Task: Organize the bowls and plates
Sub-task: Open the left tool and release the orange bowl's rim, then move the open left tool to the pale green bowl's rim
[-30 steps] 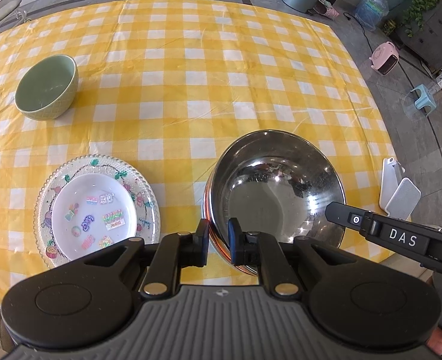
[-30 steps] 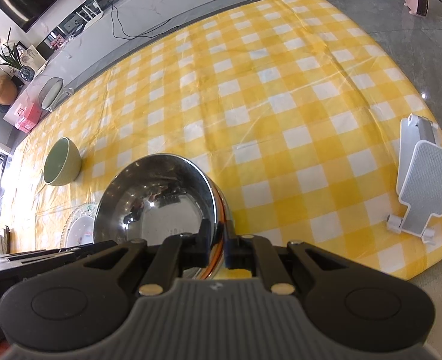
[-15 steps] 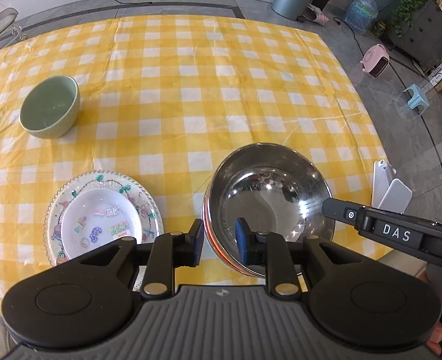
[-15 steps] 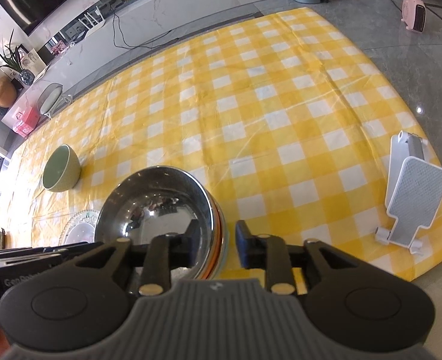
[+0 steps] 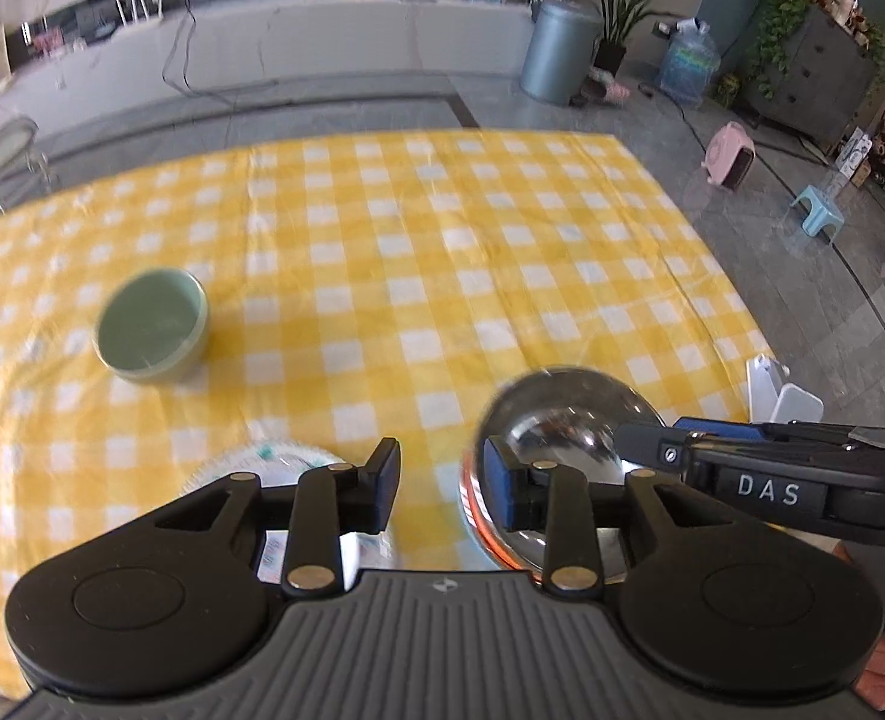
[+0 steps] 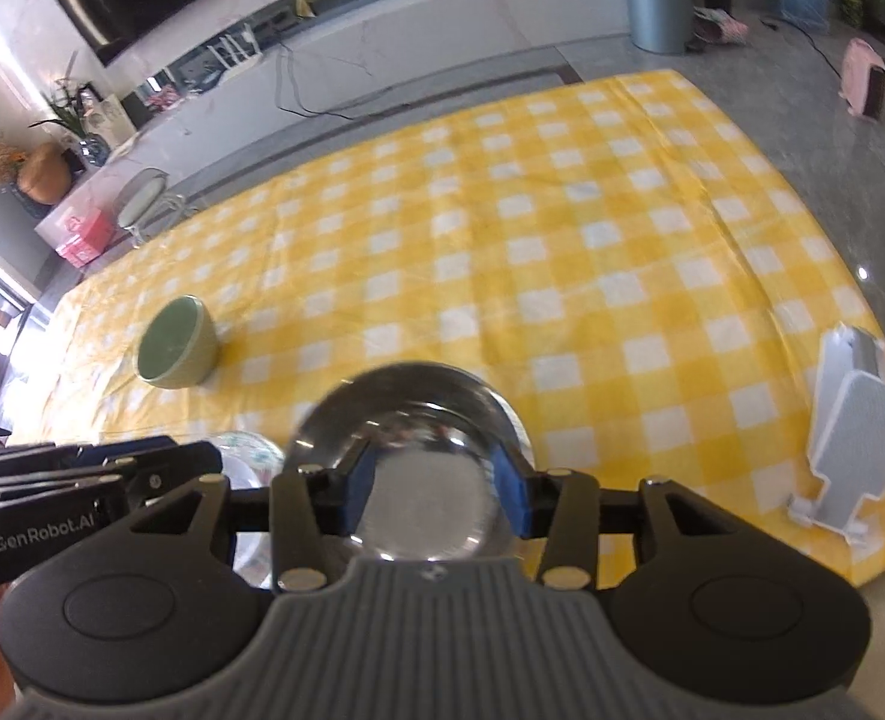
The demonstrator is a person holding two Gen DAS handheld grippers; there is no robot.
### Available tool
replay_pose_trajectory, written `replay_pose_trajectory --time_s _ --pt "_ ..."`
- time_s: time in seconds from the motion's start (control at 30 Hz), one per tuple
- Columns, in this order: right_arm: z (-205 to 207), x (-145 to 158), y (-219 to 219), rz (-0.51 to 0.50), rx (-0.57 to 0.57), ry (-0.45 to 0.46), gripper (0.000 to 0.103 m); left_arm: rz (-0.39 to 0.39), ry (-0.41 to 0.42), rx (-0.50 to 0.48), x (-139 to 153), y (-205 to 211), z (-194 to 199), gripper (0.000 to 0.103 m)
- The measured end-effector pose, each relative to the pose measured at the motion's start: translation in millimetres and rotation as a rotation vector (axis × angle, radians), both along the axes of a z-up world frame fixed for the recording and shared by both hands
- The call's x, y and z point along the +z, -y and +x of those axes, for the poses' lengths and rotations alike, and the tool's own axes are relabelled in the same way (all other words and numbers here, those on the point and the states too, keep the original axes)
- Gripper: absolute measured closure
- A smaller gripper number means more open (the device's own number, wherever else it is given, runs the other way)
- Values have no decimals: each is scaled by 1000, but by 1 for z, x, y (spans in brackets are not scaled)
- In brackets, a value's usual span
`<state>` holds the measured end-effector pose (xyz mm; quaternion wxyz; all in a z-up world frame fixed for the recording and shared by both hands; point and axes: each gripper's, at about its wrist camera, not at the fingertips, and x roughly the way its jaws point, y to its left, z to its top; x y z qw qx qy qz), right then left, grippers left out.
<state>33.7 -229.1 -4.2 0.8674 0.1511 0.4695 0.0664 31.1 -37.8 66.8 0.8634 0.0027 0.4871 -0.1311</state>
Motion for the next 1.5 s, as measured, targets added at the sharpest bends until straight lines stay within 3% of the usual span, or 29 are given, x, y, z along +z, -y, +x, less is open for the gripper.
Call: replay_pose_trajectory --time_s 0.33,0.9,1.37,1.5 --pt "25 -1 -42 85 37 6 58 -32 60 110 8 -59 19 63" --pt "95 -33 -114 222 46 -79 57 -172 57 342 -20 -183 70 63" --pt "160 -53 -199 186 139 -120 69 -159 -50 383 -77 -211 121 63" --pt "175 -64 -212 140 141 -149 80 -146 -90 384 -92 -212 133 65"
